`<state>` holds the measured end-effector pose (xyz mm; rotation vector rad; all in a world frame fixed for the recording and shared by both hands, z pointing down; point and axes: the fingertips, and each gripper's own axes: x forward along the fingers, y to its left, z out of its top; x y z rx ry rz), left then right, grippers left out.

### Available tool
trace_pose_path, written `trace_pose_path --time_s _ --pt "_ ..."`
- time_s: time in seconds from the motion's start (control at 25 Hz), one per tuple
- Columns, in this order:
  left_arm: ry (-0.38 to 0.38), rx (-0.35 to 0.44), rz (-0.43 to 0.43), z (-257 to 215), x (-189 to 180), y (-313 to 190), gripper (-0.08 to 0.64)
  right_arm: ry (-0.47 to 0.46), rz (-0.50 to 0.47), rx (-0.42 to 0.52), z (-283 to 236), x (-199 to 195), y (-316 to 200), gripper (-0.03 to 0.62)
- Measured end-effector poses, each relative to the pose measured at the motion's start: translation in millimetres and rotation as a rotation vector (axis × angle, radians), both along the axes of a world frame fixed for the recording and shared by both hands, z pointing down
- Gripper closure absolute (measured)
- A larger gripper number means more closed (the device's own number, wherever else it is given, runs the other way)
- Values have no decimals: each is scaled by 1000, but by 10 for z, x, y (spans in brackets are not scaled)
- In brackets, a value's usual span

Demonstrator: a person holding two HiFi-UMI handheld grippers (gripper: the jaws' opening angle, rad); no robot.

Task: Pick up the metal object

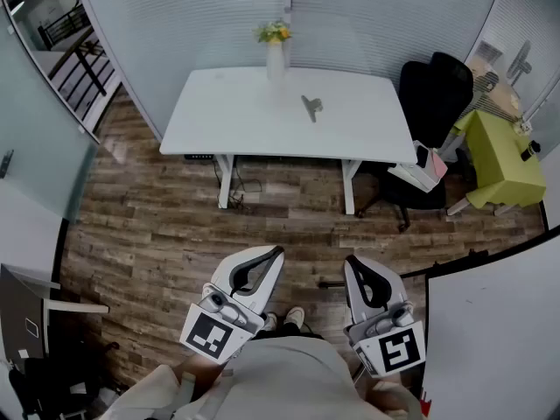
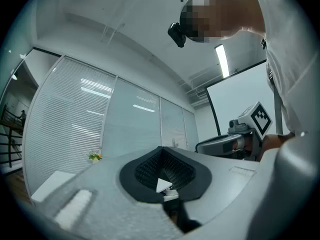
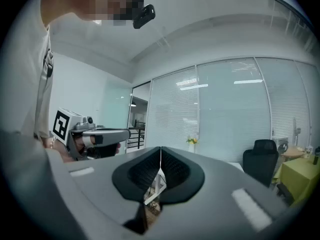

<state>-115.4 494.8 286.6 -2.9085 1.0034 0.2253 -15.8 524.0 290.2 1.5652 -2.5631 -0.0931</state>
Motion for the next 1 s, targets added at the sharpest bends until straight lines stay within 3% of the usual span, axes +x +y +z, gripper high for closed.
trace_pose_path --time_s 0.48,1.0 --pt "-3 -9 -1 40 446 -10 558 -31 6 9 12 408 -25 588" --pt "1 -13 -21 86 513 -421 558 -40 -11 0 91 508 -442 588"
